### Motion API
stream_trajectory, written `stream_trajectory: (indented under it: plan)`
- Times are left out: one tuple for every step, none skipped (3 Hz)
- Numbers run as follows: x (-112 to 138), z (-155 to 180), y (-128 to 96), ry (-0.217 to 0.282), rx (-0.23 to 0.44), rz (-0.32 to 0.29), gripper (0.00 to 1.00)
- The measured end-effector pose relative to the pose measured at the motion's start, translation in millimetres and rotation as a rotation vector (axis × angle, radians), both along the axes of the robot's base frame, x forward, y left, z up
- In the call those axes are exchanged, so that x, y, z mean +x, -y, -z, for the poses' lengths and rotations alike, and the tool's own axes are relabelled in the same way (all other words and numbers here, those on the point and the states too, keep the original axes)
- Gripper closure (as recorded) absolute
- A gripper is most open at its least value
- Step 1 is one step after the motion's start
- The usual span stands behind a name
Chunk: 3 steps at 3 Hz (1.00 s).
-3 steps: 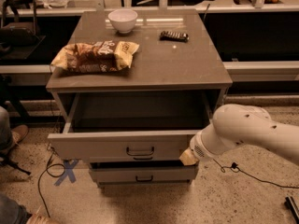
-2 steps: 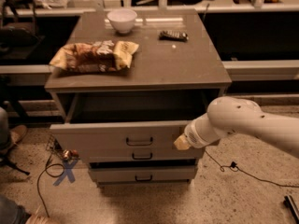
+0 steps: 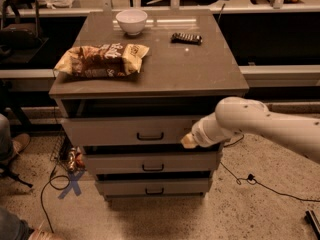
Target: Close top drawer
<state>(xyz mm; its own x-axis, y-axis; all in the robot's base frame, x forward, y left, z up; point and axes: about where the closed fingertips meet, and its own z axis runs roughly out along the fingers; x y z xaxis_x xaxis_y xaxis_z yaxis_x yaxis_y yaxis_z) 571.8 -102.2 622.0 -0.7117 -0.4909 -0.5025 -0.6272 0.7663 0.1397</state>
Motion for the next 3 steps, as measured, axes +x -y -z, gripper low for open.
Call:
stream_trajectory:
  plan:
    - [39.8,1.5,-8.2,0.040,0.035,0.034,1.00]
    - [48.4,0.1,-7.3,0.055,0.043,0.051,1.00]
    - [48.3,0.1,-7.3,0.055,0.043,0.051,1.00]
